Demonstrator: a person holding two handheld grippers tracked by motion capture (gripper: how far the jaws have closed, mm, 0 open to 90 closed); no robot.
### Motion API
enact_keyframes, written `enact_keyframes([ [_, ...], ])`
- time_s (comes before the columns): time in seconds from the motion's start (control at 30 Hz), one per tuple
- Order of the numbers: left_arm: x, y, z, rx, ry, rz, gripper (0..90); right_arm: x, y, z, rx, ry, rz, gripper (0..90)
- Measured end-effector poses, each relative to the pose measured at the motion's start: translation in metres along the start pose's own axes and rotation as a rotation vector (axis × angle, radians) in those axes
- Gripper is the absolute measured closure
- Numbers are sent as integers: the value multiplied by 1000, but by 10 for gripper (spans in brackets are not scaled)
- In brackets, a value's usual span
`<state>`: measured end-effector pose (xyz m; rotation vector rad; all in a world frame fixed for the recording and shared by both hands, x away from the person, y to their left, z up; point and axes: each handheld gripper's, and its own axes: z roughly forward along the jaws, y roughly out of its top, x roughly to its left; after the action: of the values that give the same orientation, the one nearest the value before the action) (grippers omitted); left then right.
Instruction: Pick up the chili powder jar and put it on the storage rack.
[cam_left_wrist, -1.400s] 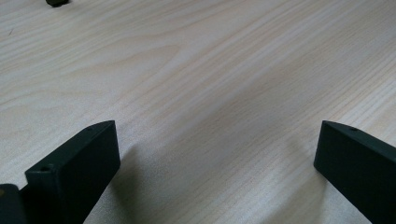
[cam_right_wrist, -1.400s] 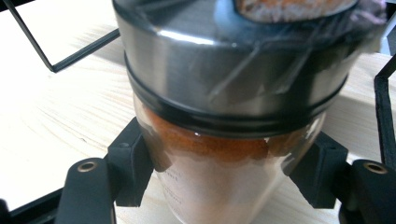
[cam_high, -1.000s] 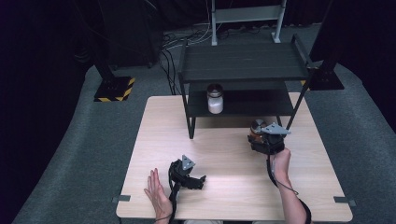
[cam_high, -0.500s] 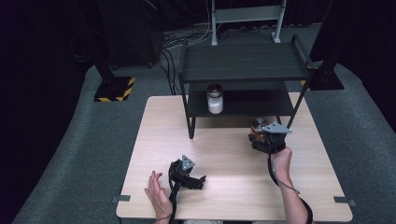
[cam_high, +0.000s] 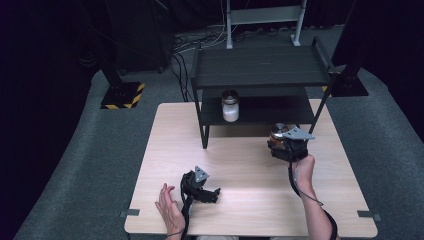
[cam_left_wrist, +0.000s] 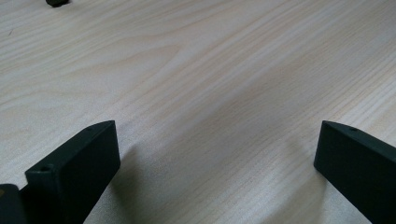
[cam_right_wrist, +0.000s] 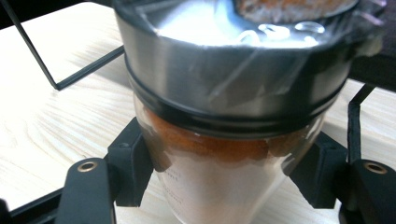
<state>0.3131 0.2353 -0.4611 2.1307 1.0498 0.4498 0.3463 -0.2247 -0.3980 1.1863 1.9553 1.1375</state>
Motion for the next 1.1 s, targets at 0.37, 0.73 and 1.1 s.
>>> enact_keyframes([
  [0.37, 0, 0, 1, -1, -4, 1, 1, -1, 7, -3, -1, 1, -9, 310],
  [0.73, 0, 0, 1, -1, -4, 1, 1, -4, 12, -5, -10, 2, -1, 310],
  [1.1, 0, 0, 1, -1, -4, 1, 1, -7, 17, -8, -14, 6, 4, 310],
])
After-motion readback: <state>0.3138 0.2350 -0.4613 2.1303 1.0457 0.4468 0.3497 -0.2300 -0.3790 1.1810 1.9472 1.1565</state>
